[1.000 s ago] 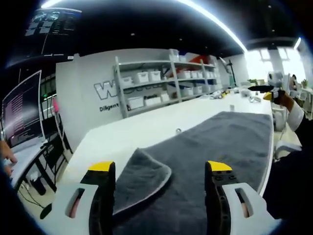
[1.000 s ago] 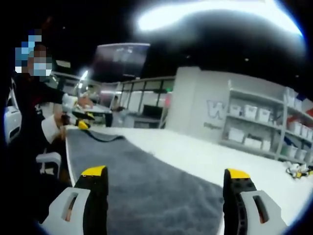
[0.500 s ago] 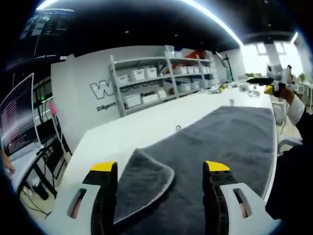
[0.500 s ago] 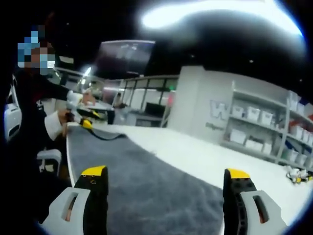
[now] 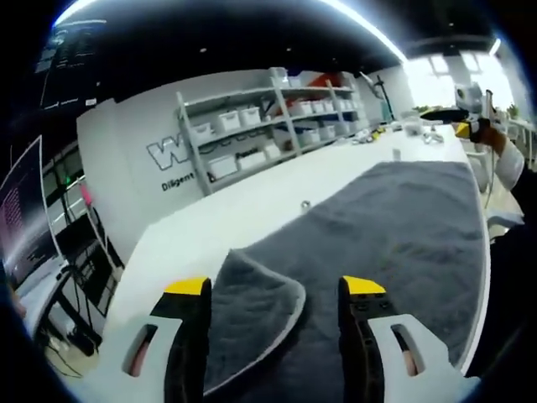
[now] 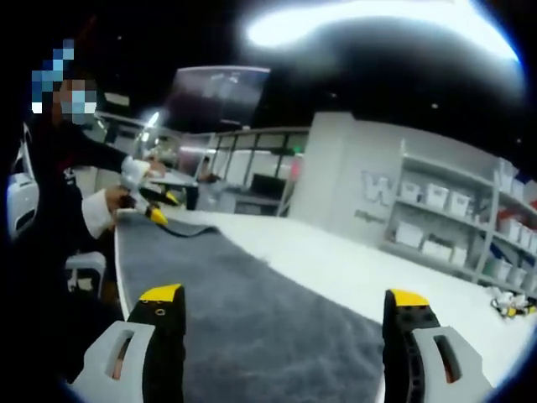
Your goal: Open the folded towel by lifting each exposed corner and separating the folded layers until the towel lies flat within the target outline without major curled edges
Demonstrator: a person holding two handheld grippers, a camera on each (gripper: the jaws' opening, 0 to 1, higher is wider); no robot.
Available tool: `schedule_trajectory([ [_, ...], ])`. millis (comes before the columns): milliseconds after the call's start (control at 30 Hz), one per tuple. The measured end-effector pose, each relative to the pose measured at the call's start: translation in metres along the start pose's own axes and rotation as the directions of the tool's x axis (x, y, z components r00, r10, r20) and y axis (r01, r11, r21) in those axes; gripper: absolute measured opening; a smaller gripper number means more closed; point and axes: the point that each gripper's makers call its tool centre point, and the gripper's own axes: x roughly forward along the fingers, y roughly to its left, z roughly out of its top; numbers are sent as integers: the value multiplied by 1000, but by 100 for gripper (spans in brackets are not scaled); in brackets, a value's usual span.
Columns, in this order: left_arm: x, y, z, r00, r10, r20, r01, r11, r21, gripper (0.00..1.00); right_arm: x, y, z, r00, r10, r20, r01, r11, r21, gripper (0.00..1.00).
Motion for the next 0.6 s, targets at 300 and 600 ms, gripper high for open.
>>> schedule_trajectory([
  [300,8,-6,-4,1000,-18,-4,18,996,90,43,-4,-1,1,1000,-1,3,1,1000,-3,99],
  [600,15,-11,-16,998,-31,-51,36,993,113,34,-13,-4,-1,1000,4,-2,-4,1000,8,99],
])
